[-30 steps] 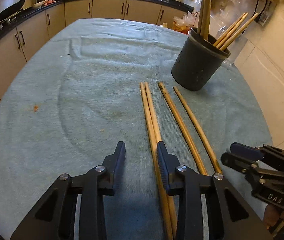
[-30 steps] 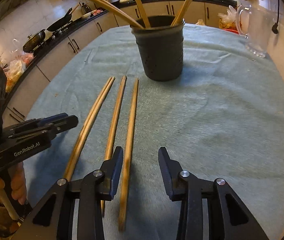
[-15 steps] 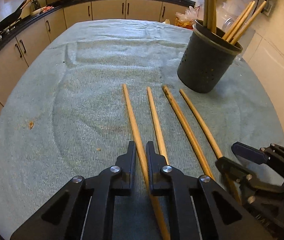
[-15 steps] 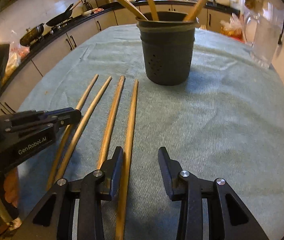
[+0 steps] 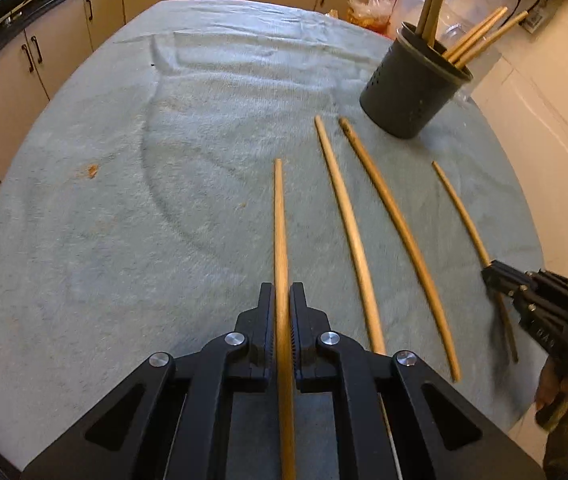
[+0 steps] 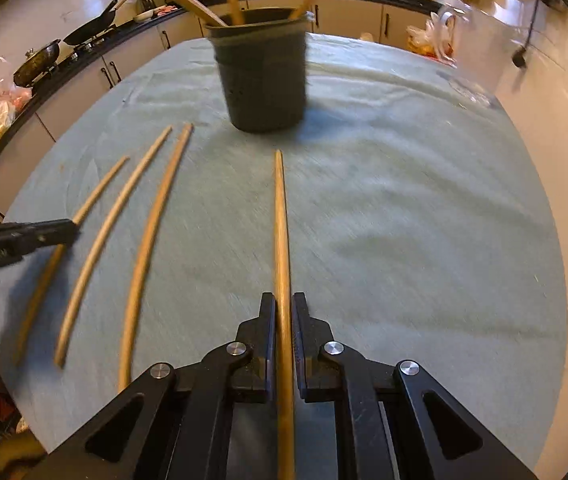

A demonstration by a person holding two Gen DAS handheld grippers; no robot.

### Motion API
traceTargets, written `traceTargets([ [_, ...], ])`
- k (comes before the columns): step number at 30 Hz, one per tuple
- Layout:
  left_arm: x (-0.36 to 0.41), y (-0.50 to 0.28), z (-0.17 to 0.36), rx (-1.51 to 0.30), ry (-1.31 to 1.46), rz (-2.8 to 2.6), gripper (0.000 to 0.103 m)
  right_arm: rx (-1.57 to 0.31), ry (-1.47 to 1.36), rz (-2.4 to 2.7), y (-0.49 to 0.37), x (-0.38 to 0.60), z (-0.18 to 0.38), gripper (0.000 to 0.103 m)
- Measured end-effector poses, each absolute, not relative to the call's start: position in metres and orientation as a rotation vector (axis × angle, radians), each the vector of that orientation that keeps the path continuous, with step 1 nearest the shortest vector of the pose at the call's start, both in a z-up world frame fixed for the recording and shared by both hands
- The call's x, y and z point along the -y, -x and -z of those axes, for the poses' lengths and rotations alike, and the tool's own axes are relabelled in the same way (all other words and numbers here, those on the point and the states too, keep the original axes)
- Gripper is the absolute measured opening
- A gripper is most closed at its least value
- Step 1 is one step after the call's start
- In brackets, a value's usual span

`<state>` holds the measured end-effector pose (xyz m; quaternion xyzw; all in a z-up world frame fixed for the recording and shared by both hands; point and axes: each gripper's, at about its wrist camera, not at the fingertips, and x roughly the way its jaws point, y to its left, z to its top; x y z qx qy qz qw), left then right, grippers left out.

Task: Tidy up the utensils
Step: 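Lower left gripper onto a loose chopstick and close while right gripper grasps another, then lift held chopsticks with both grippers above the black holder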

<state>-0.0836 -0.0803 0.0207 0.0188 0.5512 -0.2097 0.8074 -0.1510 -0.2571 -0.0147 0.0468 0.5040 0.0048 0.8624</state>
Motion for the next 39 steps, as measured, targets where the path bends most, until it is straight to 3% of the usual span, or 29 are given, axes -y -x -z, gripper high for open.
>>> traceTargets([
  [5,0.090,0.076,-0.023,-1.177,-0.082,0.432,0.007,-1.083,-0.134,-0.017,0.151,0.266,0.013,0.025],
  [21,0.118,0.041,-0.019,-1.139,-0.157,0.400,0.008,-1.137,-0.035,0.040,0.060,0.249,0.012,0.026],
  [23,0.119,0.043,-0.017,-1.118,-0.163,0.396,0.008,-1.131,-0.044,0.037,0.056,0.249,0.013,0.021],
  [25,0.118,0.048,-0.017,-1.093,-0.172,0.384,0.005,-1.118,-0.046,0.027,0.055,0.248,0.012,0.007],
  [39,0.115,0.100,-0.082,-0.876,-0.174,0.378,0.005,-0.905,-0.153,0.016,0.105,0.264,-0.035,0.007],
])
